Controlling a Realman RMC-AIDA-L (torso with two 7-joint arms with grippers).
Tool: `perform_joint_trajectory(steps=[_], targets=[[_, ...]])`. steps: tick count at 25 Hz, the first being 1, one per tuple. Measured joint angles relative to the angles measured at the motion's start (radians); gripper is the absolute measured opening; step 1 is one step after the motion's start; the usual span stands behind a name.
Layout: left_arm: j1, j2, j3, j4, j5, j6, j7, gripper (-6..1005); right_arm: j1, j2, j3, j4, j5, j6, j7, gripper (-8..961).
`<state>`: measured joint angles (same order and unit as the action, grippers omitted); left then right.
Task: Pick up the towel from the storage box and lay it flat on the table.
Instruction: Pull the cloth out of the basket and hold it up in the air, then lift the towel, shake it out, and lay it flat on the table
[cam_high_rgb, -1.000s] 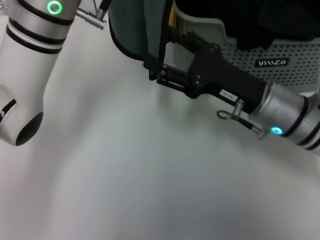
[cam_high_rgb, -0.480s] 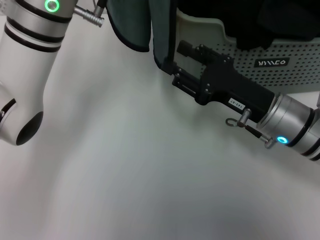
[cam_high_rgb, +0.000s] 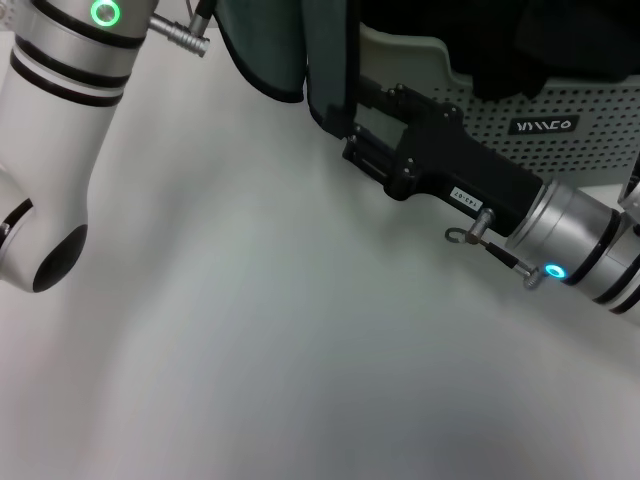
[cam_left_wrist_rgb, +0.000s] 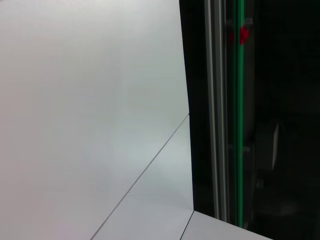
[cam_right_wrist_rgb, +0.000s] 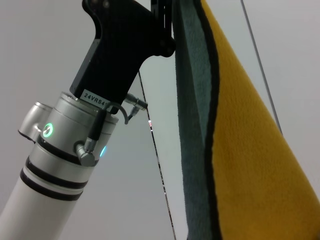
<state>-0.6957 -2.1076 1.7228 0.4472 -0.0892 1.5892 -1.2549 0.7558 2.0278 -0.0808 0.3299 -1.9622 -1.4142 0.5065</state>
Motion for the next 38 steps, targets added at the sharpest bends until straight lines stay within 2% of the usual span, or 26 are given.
perform_joint_trajectory(steps=[13, 19, 25, 32, 38], targets=[[0.001, 0.000, 0.001, 0.001, 0.000, 0.000, -0.001, 8, -0.003, 0.000, 0.031, 0.003, -0.001, 0.037, -0.002, 403], [0.001, 0.000, 0.008, 0.001, -0.008, 0.001, 0.001, 8, 0.000, 0.000, 0.043, 0.003, -0.006, 0.066, -0.002, 298], [0.001, 0.000, 0.017, -0.002, -0.022, 0.001, 0.005, 8, 0.002, 0.000, 0.044, 0.001, -0.003, 0.082, -0.002, 233], [0.001, 0.000, 0.015, -0.008, -0.023, 0.000, 0.005, 8, -0.001, 0.000, 0.044, -0.001, -0.008, 0.069, -0.002, 87], [0.020, 0.000, 0.014, -0.008, -0.035, 0.000, 0.005, 8, -0.017, 0.000, 0.044, -0.002, -0.008, 0.025, -0.002, 30]])
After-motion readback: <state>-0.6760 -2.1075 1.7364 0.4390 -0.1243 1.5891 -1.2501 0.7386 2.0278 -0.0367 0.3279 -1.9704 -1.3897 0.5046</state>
